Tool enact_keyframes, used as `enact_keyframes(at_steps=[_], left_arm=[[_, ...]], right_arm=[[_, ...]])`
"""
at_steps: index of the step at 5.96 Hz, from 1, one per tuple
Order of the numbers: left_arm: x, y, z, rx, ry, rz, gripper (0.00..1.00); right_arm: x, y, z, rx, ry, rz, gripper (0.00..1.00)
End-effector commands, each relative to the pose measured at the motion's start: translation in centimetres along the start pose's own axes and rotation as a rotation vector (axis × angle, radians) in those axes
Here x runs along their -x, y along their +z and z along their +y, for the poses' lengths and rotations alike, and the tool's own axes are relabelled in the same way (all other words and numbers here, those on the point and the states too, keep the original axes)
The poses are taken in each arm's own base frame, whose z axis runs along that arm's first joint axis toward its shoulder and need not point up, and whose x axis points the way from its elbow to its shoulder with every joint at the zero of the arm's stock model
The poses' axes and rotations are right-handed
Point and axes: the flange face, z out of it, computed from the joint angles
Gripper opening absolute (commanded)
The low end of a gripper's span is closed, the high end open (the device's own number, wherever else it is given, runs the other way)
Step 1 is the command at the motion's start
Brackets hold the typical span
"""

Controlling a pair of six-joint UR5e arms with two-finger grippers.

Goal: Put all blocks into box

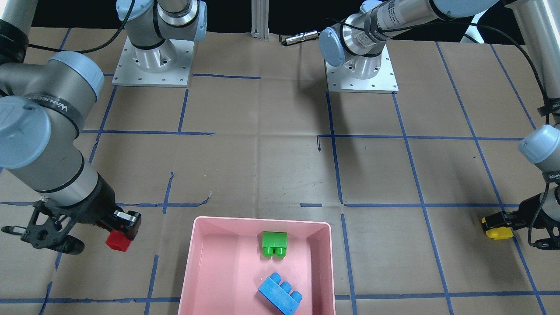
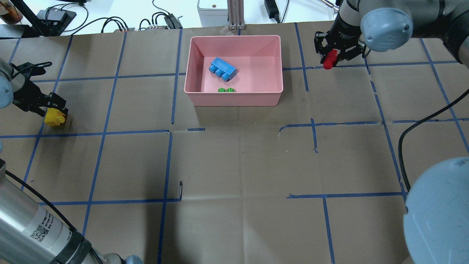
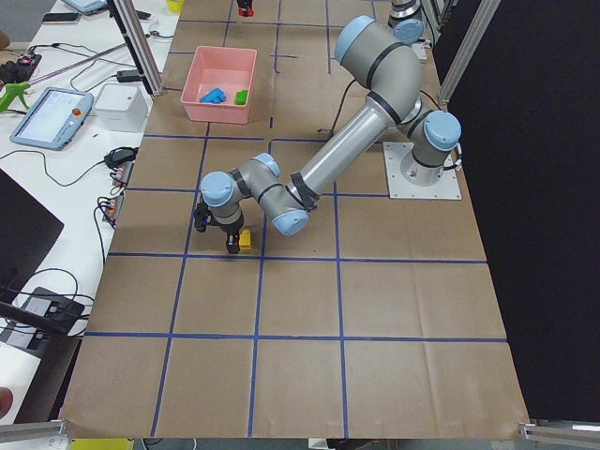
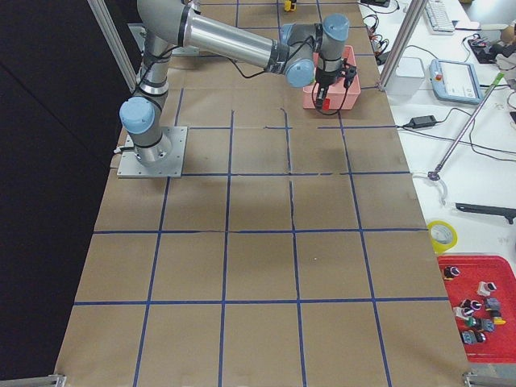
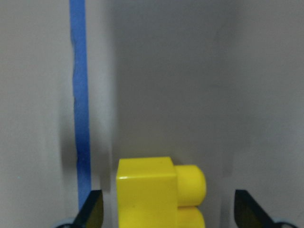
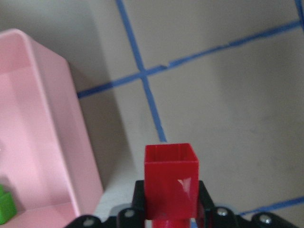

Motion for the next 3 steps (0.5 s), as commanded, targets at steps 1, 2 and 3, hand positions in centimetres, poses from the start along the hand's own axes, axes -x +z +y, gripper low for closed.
enact_keyframes(at_steps=[1, 2, 3], left_arm=[[0.1, 0.0, 0.2, 0.005, -0.002, -0.006, 0.87], [0.1, -0.1, 0.2, 0.004, -0.001, -0.007, 0.70], [0.2, -0.4, 0.0, -0.001, 0.007, -0.011, 0.54]], right_arm=[[11.3, 4.9, -1.3, -0.130, -0.260, -0.144, 0.04], [16.7, 8.1, -1.0, -0.136, -0.320, -0.169, 0.04], [18.9, 9.3, -1.2, -0.136, -0.341, -0.175, 0.05]])
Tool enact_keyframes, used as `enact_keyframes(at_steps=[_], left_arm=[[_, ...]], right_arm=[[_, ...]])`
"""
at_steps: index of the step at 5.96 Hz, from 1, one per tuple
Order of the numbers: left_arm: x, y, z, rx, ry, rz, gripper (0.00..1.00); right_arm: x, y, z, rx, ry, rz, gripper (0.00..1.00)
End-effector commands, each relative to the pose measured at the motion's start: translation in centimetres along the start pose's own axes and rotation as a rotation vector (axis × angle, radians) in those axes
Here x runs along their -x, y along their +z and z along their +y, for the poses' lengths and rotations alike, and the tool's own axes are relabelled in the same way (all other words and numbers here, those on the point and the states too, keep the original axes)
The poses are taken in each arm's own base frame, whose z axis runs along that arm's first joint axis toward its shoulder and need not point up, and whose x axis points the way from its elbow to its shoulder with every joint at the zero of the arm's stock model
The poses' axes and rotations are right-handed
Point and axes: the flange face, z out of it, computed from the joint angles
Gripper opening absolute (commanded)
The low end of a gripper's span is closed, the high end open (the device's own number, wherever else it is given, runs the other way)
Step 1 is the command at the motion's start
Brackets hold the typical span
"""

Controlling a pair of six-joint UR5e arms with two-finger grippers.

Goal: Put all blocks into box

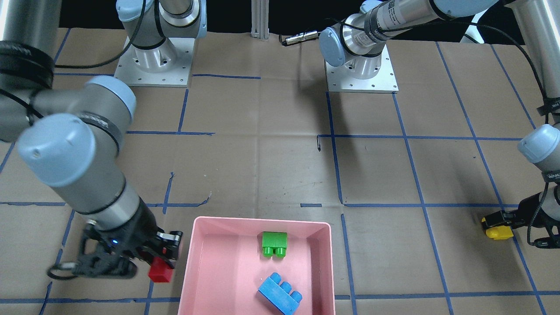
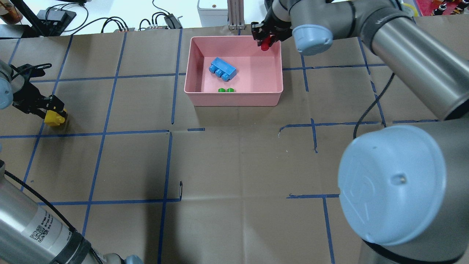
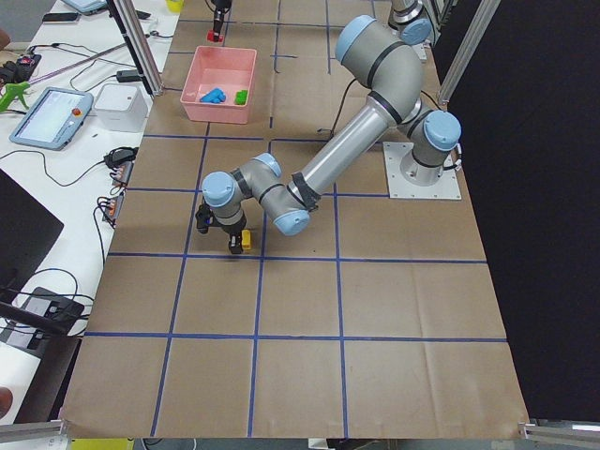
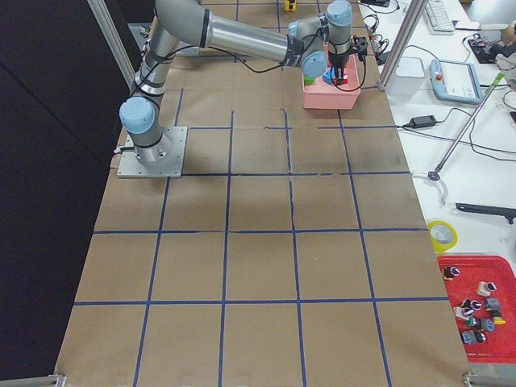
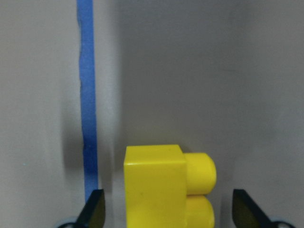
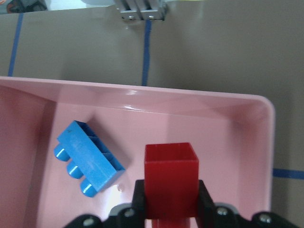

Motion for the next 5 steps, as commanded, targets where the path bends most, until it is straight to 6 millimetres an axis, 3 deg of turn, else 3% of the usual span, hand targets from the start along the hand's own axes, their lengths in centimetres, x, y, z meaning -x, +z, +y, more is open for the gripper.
enact_keyframes(at_steps=[1, 2, 4, 5], left_arm=[[0.2, -0.5, -0.3, -0.008, 0.009, -0.007, 0.38], [0.3, -1.1, -0.4, -0.011, 0.006, -0.010, 0.19], [0.3, -1.2, -0.4, -0.008, 0.004, -0.010, 0.01], [0.3, -1.4, -0.4, -0.011, 0.003, -0.011, 0.00]], right_arm=[[4.3, 2.8, -0.2, 0.010, -0.049, -0.058, 0.18], [4.9, 2.2, 0.1, 0.019, -0.052, -0.081, 0.99], [4.8, 0.4, 0.7, 0.080, -0.037, -0.074, 1.00], [3.9, -2.4, 0.5, 0.072, -0.022, -0.068, 1.00]])
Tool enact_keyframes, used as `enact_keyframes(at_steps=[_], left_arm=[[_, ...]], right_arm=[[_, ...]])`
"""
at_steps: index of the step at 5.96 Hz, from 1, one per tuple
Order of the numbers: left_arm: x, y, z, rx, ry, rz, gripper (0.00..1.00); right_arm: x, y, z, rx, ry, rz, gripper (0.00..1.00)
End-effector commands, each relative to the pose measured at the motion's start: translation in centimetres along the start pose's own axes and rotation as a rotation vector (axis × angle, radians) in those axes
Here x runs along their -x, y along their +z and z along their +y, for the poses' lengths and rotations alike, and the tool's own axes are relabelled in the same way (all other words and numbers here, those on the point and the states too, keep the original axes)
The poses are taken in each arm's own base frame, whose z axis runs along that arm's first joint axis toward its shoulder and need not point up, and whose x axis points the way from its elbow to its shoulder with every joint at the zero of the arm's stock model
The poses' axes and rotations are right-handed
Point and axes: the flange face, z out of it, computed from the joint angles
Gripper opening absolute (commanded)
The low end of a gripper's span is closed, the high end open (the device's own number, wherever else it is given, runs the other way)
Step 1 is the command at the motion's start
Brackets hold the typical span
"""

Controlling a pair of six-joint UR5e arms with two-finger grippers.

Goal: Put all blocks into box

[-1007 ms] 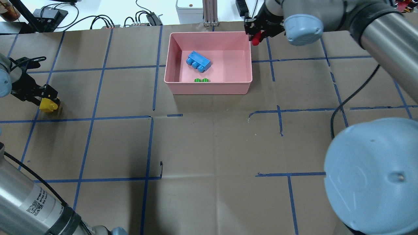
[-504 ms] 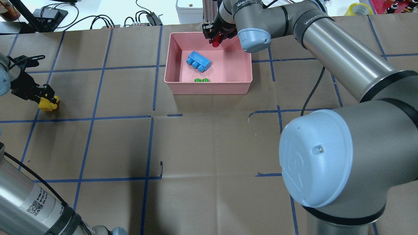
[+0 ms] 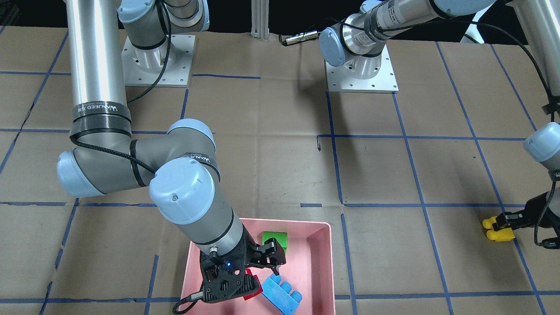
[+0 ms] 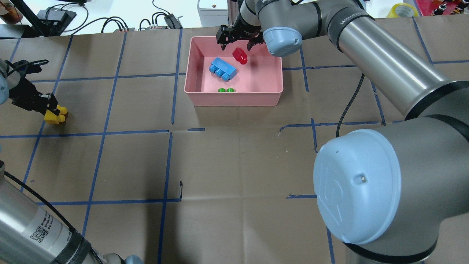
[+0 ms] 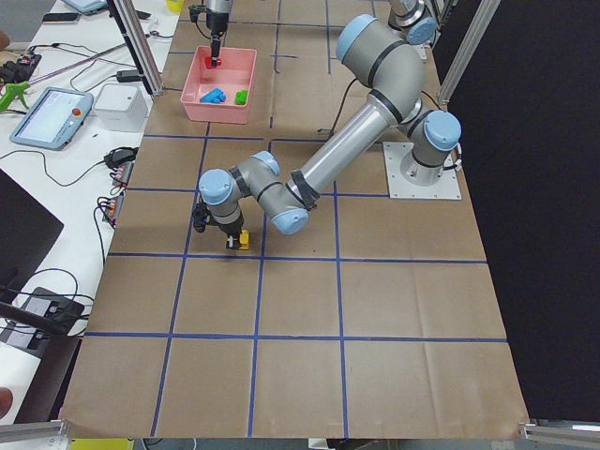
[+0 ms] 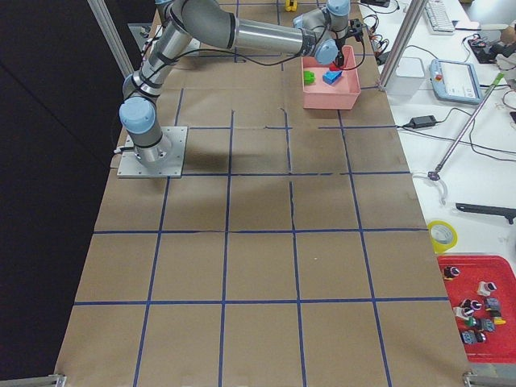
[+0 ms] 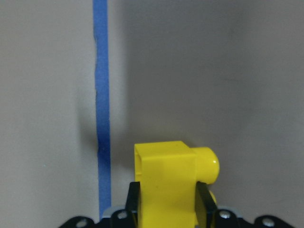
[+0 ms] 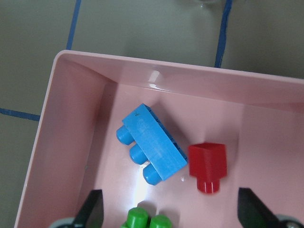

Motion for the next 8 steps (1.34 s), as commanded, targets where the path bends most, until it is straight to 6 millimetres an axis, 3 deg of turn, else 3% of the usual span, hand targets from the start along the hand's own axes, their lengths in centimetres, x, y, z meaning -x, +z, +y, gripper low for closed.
enact_keyframes(at_steps=[1, 2, 3, 4, 5, 6, 7, 8], left_arm=[[0.1, -0.6, -0.1, -0.007, -0.001, -0.005, 0.00], [0.1, -1.6, -0.1, -0.019, -0.001, -0.012, 0.00], [-0.1, -2.8, -0.3, -0.022, 0.002, -0.014, 0.00], [-0.4, -6.5, -0.8, -0.015, 0.002, -0.010, 0.00], [-0.5, -10.9, -1.6, -0.004, -0.003, -0.002, 0.00], [-2.1, -13.8, -3.2, 0.001, 0.018, 0.000, 0.00], [-5.1, -16.1, -4.7, -0.005, 0.034, 0.001, 0.00], [-9.8, -17.4, -6.3, -0.021, 0.060, -0.006, 0.00]], right_arm=[[-1.8, -2.3, 1.0, 0.090, 0.048, 0.014, 1.00], [-3.2, -5.4, 0.8, 0.090, 0.075, 0.023, 1.00], [-5.6, -11.6, 1.8, 0.142, 0.139, 0.038, 1.00], [-6.9, -14.5, 3.9, 0.248, 0.192, 0.063, 1.00], [-7.9, -19.4, 5.3, 0.248, 0.137, 0.153, 1.00], [-7.7, -22.1, 8.2, 0.305, 0.143, 0.202, 1.00], [-7.3, -24.3, 11.6, 0.326, 0.142, 0.246, 1.00], [-6.8, -25.1, 15.8, 0.342, 0.143, 0.255, 1.00]])
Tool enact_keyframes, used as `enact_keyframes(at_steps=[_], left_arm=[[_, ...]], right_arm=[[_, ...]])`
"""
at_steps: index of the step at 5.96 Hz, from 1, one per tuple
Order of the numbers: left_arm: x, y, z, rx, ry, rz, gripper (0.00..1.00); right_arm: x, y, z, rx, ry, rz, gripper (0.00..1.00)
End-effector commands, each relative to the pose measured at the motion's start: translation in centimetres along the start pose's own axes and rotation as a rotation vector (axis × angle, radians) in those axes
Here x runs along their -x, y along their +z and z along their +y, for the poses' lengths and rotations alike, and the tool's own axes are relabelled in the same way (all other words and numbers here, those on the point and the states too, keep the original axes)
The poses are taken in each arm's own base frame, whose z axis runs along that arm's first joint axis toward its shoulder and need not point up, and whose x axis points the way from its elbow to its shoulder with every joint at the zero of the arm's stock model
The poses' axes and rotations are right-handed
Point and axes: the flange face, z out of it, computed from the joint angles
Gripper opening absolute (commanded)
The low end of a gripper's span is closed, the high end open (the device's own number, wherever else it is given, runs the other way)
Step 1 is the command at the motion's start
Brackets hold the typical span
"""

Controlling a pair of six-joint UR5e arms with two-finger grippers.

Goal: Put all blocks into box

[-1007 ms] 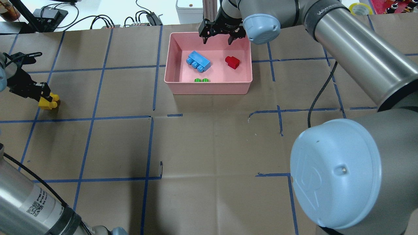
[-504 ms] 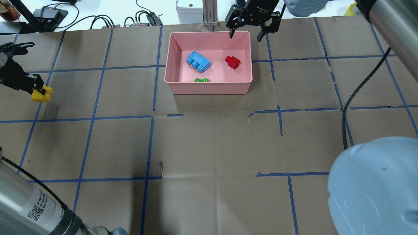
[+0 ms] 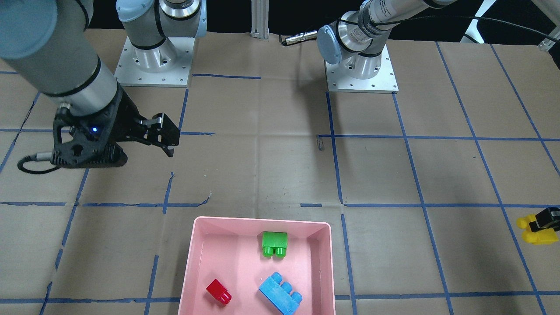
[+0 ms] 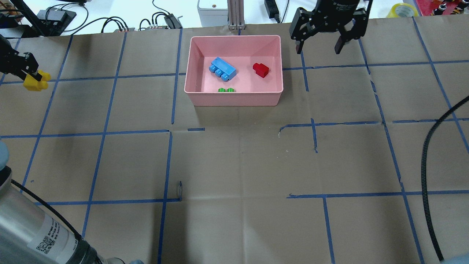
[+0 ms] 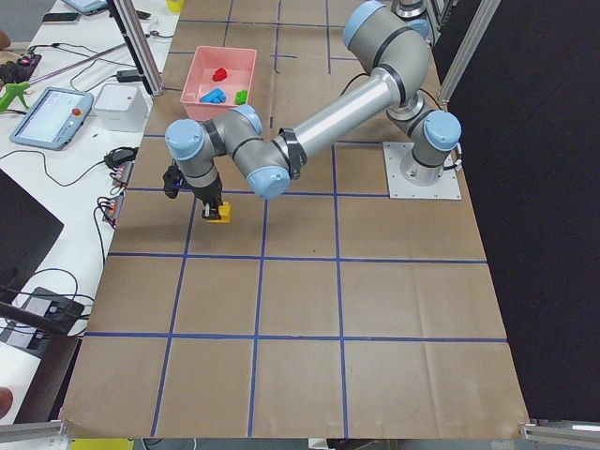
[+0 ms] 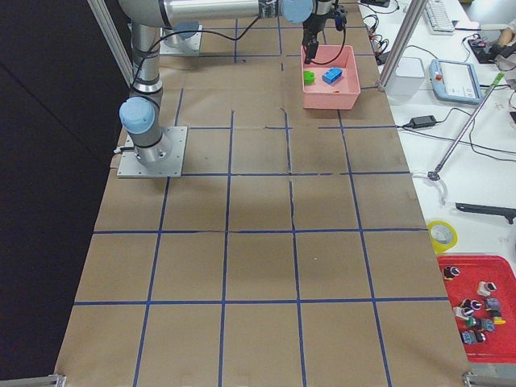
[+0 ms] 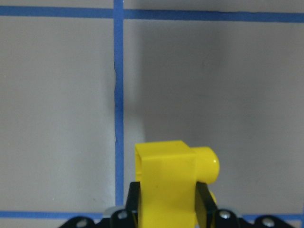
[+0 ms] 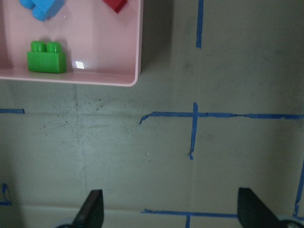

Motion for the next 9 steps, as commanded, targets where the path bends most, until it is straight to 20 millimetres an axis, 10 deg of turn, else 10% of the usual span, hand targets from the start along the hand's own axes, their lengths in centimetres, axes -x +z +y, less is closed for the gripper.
enact_keyframes(at_steps=[1, 3, 6, 9], left_arm=[[-10.3, -2.6, -3.1, -0.035, 0.006, 0.020, 0.00], [-23.2, -3.9, -5.1, -0.074, -0.111, 0.130, 0.00], [-43.3, -2.1, -5.6, -0.068, -0.297, 0.186, 0.00], [-51.9, 8.9, -7.6, -0.058, -0.372, 0.183, 0.00]], right_arm=[[-0.4, 1.6, 7.9, 0.043, 0.010, 0.026, 1.00], [-0.5, 2.3, 12.4, 0.010, 0.016, 0.028, 1.00], [-0.8, 3.0, 13.3, 0.022, 0.006, 0.029, 1.00], [-0.8, 3.4, 12.8, 0.028, 0.009, 0.023, 1.00]])
